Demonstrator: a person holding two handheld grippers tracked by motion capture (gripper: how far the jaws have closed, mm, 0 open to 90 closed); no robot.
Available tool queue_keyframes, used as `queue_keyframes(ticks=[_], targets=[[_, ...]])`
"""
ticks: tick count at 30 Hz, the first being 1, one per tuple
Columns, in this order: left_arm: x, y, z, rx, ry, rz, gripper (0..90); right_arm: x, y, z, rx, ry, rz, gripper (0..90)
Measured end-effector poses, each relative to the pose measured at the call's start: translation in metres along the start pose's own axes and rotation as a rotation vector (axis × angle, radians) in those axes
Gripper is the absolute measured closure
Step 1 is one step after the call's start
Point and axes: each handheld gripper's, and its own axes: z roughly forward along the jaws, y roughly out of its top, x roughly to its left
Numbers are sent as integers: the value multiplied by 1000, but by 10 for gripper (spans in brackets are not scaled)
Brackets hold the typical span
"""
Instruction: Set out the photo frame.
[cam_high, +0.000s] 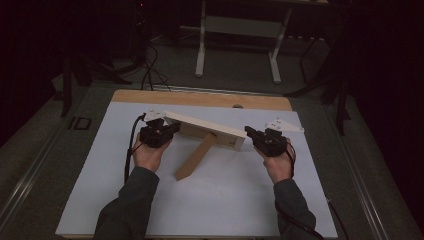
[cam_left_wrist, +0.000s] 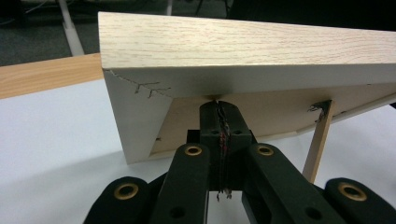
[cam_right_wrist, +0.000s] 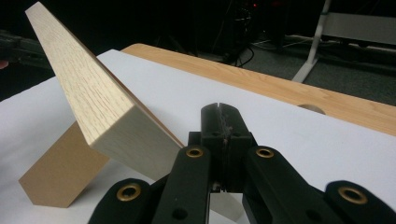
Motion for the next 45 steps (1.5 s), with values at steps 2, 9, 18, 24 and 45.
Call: queue_keyframes(ticks=[2,9,18,24,45], targets=[[0,0,0,0,1,-1,900,0,0,1,-1,2,-2,898],[-1,0,1,0,7,-7,900,2,0,1,-1,12,-4,898],[-5,2,3,0,3,-2,900,3,-1,-4,-14,26,-5,897],[-6,2,4,0,3,-1,900,4,-2,-9,-25,31,-11,897],[-25,7,12,14,-20,43,900,6,0,-6,-18,37,-9,897]])
